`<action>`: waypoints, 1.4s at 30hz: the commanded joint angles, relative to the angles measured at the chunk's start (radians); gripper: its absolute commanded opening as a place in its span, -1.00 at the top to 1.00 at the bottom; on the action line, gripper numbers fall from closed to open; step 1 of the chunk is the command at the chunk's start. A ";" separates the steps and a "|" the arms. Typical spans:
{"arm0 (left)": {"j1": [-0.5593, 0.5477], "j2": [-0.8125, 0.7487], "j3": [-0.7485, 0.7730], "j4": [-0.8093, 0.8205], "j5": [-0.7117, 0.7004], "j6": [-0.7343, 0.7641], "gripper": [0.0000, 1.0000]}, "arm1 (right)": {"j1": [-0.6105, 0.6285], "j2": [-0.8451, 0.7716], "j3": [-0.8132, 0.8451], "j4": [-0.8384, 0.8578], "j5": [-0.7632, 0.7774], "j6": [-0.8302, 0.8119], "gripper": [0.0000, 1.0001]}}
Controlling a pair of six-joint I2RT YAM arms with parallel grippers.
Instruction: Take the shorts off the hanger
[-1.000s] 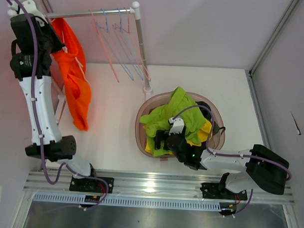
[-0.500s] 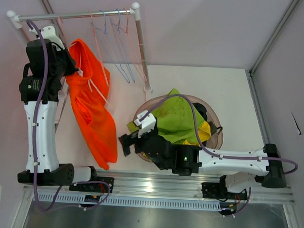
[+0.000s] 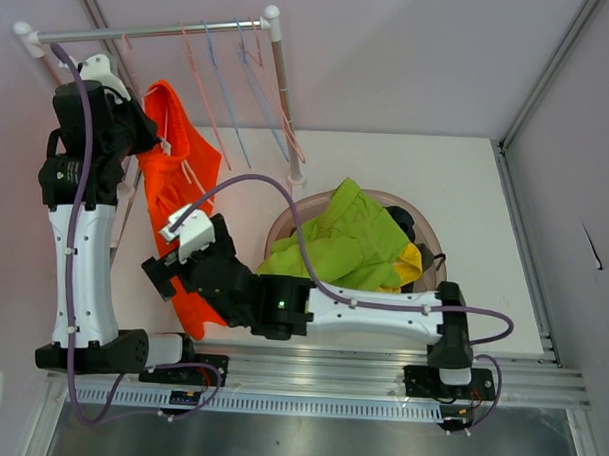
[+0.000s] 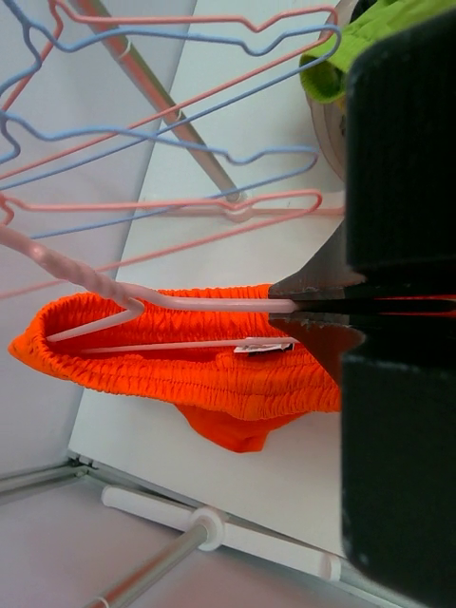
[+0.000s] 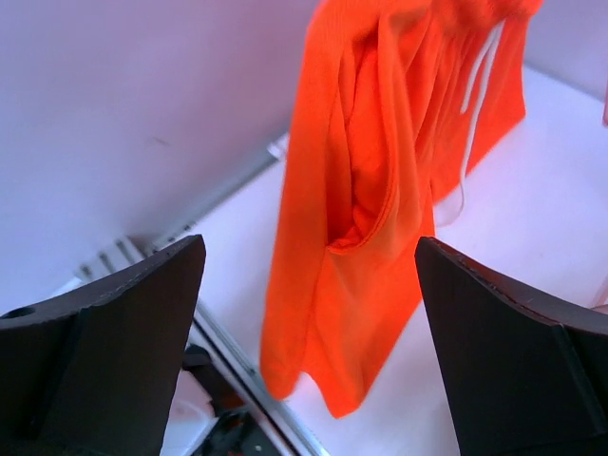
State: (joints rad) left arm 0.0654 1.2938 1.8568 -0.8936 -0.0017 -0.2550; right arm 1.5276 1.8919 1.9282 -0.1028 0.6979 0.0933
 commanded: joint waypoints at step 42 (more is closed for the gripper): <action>-0.006 -0.022 0.179 0.084 -0.006 -0.013 1.00 | 0.293 -0.048 -0.380 -0.137 0.480 0.406 1.00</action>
State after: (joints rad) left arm 0.0509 1.3140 2.0232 -1.1221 0.0296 -0.2787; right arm 1.8145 1.8400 1.5501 -0.2043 1.1694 0.4717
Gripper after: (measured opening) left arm 0.041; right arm 0.100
